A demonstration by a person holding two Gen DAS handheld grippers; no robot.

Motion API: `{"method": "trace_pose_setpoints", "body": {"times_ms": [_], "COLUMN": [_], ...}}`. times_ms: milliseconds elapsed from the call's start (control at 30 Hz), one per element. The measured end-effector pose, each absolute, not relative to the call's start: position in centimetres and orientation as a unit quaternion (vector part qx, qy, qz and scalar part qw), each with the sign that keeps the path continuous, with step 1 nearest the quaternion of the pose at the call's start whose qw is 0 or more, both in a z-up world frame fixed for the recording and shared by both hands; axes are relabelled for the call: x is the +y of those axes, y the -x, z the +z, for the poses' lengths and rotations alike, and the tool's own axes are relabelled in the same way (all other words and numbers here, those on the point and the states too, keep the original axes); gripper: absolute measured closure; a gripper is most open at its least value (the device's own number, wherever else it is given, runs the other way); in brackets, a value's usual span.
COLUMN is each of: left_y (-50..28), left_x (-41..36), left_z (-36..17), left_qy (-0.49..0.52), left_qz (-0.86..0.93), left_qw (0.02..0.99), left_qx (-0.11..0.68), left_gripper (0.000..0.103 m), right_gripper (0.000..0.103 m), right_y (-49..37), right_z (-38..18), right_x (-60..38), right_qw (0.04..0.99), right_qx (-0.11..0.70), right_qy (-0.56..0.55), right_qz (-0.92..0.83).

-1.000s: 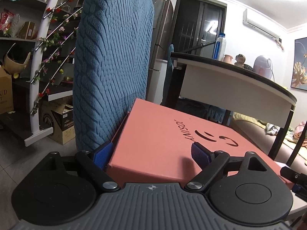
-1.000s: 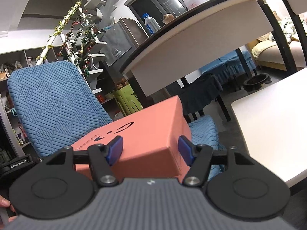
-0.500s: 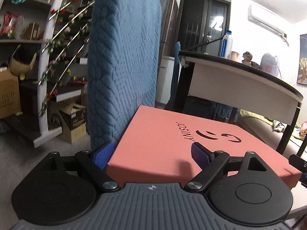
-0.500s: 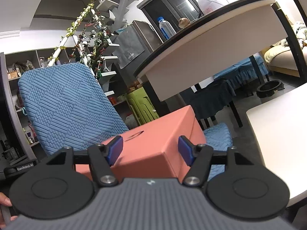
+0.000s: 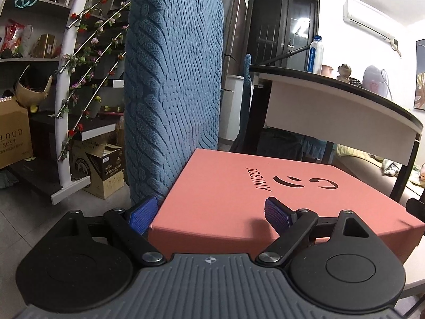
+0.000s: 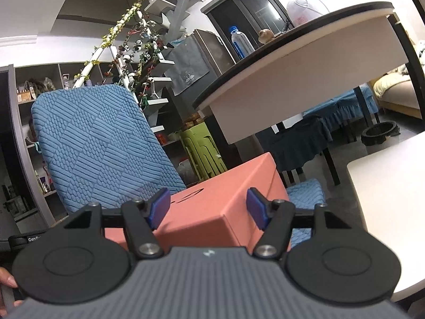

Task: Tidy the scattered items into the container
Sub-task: 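Press the lid down onto the box with both grippers, then open both grippers and pull them back from the closed box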

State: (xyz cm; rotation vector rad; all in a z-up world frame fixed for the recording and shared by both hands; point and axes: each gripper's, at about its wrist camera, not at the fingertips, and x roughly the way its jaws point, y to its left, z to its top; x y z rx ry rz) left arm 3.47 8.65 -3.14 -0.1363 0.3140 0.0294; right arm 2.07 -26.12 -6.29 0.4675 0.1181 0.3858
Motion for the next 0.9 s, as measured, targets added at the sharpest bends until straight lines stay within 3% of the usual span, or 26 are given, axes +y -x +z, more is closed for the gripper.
{"method": "trace_pose_setpoints", "body": {"times_ms": [900], "left_y": [-3.0], "left_x": [6.8], "left_z": [-5.4], "left_qy": [0.041], "left_qz": [0.036], "left_qw": [0.986], "left_qx": [0.158], "left_gripper": [0.008], "right_gripper": [0.045], "right_y": [-4.7], "right_z": [-8.0], "right_x": [-26.9], "right_qw": [0.959], "right_qx": [0.099], "right_qy": [-0.159], "right_qz": [0.213]}}
